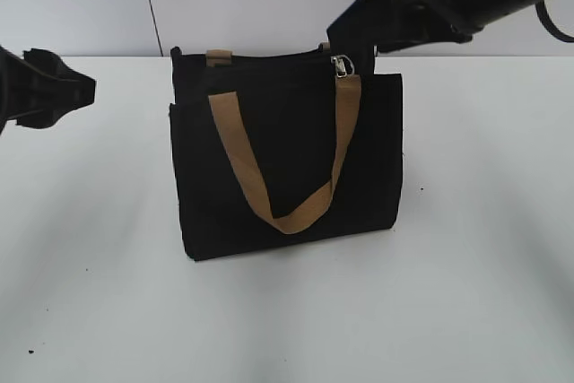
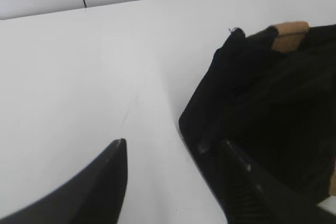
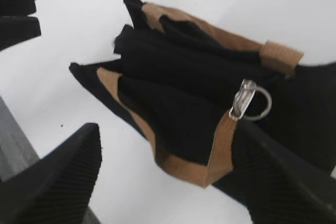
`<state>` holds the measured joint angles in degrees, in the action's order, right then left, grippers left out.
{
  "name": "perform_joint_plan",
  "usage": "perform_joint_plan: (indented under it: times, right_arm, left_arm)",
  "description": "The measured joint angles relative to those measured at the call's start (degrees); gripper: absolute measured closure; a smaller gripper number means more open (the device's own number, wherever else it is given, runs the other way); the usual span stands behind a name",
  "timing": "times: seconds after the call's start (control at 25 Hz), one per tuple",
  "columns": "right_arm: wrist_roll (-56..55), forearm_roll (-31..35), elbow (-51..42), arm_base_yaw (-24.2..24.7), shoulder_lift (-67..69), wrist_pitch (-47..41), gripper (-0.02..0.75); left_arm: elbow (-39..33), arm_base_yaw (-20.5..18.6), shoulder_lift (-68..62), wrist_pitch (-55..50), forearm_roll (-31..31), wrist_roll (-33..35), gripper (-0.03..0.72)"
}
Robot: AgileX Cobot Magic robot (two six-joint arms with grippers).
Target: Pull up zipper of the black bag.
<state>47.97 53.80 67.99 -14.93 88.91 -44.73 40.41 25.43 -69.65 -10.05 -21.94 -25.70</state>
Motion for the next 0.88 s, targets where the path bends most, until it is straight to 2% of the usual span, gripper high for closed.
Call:
perform_joint_plan:
  times: [0.28,0.44,0.68,0.88]
  right_arm:
    - [-16.78,-14.51,0.05,0.00,-0.25,-14.90,0.146]
    - [-21.70,-17.90,0.05,0.00,-1.13,-23.05,0.146]
    - [-27.30,-18.41,0.05,0.00,-9.71,-24.59,0.146]
    - [-32.89,-23.77,-0.53,0.00,-20.05,-24.74,0.146]
  left_arm:
    - [0.00,1.48,8.53,-18.21,5.59,0.05,0.260]
    - [0.00,1.48,15.03,-28.15,7.27,4.49,0.277]
    - [0.00,1.48,28.40,-41.28,11.45,15.00,0.284]
    - [0.00,1.48,37.43,-49.44,15.31,17.44,0.284]
